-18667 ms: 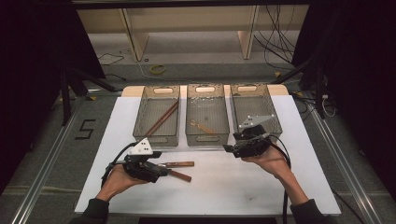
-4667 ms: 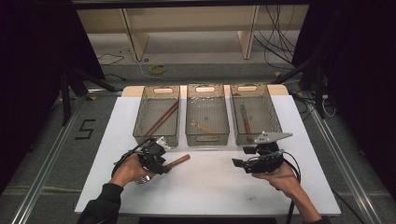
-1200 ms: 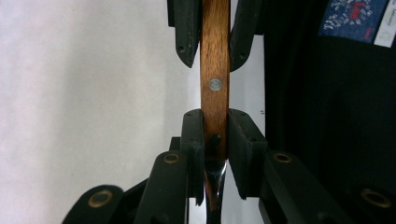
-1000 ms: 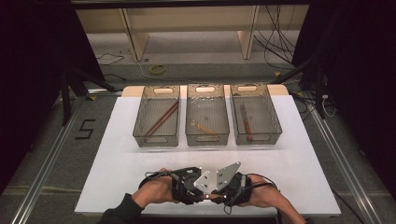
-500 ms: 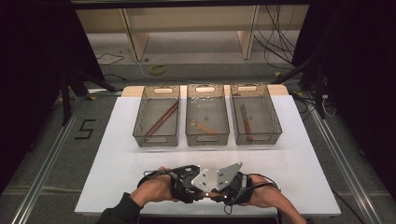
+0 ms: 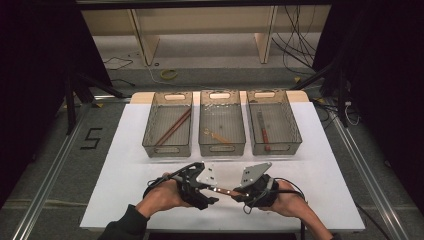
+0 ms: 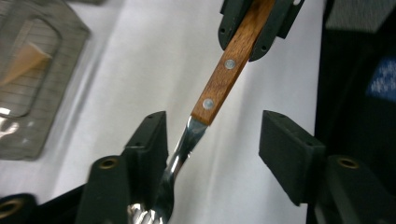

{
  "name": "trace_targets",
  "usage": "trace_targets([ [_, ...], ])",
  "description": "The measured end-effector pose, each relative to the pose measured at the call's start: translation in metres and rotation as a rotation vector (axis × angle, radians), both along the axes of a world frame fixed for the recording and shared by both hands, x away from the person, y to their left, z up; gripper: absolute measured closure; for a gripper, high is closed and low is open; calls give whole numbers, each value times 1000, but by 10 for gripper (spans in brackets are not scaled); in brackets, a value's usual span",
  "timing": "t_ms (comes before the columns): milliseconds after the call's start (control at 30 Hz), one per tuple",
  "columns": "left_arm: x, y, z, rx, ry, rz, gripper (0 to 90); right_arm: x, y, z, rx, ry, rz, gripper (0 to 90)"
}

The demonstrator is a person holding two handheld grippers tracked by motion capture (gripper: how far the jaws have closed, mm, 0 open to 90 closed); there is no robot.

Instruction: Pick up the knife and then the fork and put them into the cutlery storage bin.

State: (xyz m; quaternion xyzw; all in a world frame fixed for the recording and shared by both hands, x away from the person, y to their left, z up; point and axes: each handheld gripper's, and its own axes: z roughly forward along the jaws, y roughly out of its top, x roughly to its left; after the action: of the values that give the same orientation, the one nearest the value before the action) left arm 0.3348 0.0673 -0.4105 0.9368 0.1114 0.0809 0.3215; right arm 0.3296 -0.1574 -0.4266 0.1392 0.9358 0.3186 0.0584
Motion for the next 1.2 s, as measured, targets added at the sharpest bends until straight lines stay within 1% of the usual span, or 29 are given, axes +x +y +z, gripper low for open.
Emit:
trace_targets([
  [67, 2, 3, 2, -22, -4, 28, 367, 4, -4, 1, 11, -1, -42, 759],
  [133, 4, 6, 3, -44, 1, 48, 344, 8, -9, 2, 25, -4, -78, 759],
  [167, 5, 7, 3, -60, -7, 66, 334, 9, -10, 3, 30, -1, -91, 759],
  [233, 7, 11, 3, -84, 4, 87, 325, 12, -14, 4, 37, -6, -112, 759],
  [300, 9, 14, 4, -102, 1, 107, 310, 15, -16, 5, 44, -6, -134, 759],
  [400, 10, 20, 4, -132, 5, 131, 292, 19, -20, 7, 53, -11, -159, 759],
  [433, 11, 22, 5, -138, -4, 139, 290, 19, -21, 7, 53, -10, -165, 759],
  [567, 11, 35, 7, -204, -3, 188, 285, 23, -26, 12, 66, -17, -190, 760],
  [600, 11, 38, 7, -213, -4, 196, 284, 24, -27, 13, 67, -22, -202, 759],
  [633, 11, 41, 6, -224, -1, 205, 284, 25, -29, 14, 71, -18, -204, 760],
  [700, 10, 47, 3, -246, -1, 232, 278, 28, -31, 17, 79, -25, -223, 760],
  [767, 11, 53, -1, -263, 14, 254, 275, 31, -34, 20, 87, -38, -241, 760],
  [833, 11, 58, -6, -270, 23, 274, 273, 34, -38, 24, 104, -40, -258, 760],
  [967, 10, 71, -18, -279, 36, 317, 270, 41, -45, 34, 126, -66, -298, 760],
  [1000, 10, 74, -21, -288, 35, 335, 269, 44, -47, 37, 130, -78, -315, 760],
  [1067, 10, 81, -26, -312, 49, 358, 270, 51, -53, 41, 145, -86, -348, 760],
  [1167, 10, 91, -31, -362, 48, 395, 268, 62, -60, 45, 153, -98, -395, 760],
  [1200, 10, 93, -33, -379, 56, 403, 268, 66, -63, 46, 156, -101, -410, 759],
])
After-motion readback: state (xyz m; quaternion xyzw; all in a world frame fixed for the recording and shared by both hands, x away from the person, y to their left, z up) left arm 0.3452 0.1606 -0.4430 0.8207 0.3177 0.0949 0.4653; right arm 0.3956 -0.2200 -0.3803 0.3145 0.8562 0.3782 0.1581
